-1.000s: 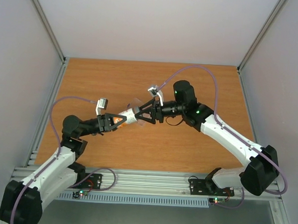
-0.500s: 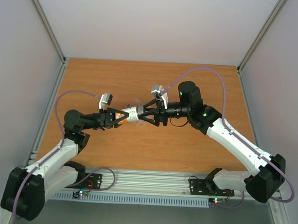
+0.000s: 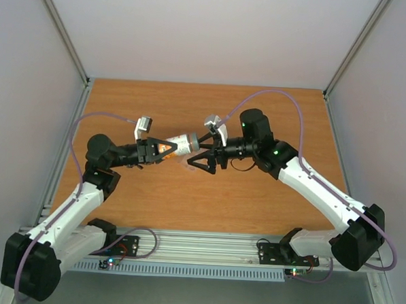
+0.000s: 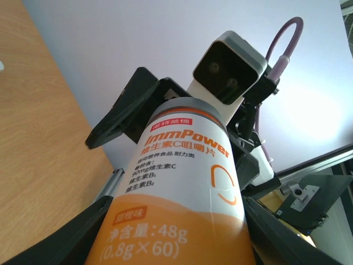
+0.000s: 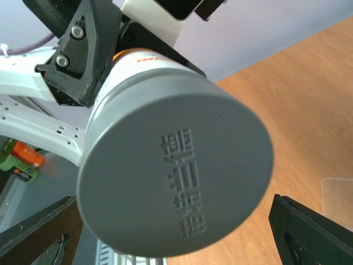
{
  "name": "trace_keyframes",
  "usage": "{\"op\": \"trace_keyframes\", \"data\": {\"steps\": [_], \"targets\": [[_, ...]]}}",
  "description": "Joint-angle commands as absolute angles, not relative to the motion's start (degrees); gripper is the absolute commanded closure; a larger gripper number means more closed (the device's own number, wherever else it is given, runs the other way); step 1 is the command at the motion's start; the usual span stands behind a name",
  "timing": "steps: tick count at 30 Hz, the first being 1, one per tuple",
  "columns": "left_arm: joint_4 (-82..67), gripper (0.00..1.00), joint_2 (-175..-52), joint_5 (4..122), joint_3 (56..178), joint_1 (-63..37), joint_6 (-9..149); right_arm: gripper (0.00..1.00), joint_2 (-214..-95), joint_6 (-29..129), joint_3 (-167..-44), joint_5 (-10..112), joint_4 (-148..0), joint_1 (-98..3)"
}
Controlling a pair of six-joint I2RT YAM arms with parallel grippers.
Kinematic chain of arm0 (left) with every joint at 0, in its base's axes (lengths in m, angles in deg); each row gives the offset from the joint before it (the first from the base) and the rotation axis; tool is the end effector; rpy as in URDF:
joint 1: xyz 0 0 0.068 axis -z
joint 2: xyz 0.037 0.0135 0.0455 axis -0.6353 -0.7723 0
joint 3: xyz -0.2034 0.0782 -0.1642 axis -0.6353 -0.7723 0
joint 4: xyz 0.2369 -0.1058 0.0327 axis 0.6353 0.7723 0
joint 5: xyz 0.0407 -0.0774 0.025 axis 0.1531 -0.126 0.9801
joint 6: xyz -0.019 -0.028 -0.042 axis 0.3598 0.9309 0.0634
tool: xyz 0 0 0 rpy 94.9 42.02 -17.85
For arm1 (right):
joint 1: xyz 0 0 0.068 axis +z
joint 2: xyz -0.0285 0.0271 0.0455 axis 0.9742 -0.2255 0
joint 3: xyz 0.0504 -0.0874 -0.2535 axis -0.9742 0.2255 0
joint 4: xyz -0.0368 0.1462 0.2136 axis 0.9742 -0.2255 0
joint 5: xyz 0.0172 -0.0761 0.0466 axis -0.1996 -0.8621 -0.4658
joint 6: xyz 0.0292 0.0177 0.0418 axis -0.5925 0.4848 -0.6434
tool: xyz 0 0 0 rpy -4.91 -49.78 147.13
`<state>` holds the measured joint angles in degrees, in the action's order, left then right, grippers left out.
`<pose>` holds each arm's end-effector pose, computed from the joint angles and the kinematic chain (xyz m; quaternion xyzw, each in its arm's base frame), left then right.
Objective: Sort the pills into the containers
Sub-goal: Pick up the pill bottle at the center of the board.
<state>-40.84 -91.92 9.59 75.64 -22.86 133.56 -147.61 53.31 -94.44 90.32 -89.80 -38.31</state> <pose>0.1834 -0.0873 0.3075 0.0915 0.6617 -0.7040 0.2411 0.2077 0.1994 0.3458 -0.4383 0.6733 0.4902 0.3382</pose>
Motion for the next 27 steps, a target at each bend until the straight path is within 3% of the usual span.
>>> {"op": "trace_keyframes", "data": {"steps": [1,14,27], "targets": [[-36.13,0.60,-91.09,11.27,76.98,-23.10,126.46,0.05,-147.37,47.78,-95.59,96.37,-86.23,-41.68],[-27.56,0.65,-87.89,22.26,77.66,-23.14,112.15,0.07,-147.24,18.11,-93.15,101.21,-77.61,-46.73],[-28.01,0.68,-84.94,28.60,76.86,-22.94,106.60,0.09,-149.02,-4.88,-94.47,93.87,-74.50,-46.86]]}}
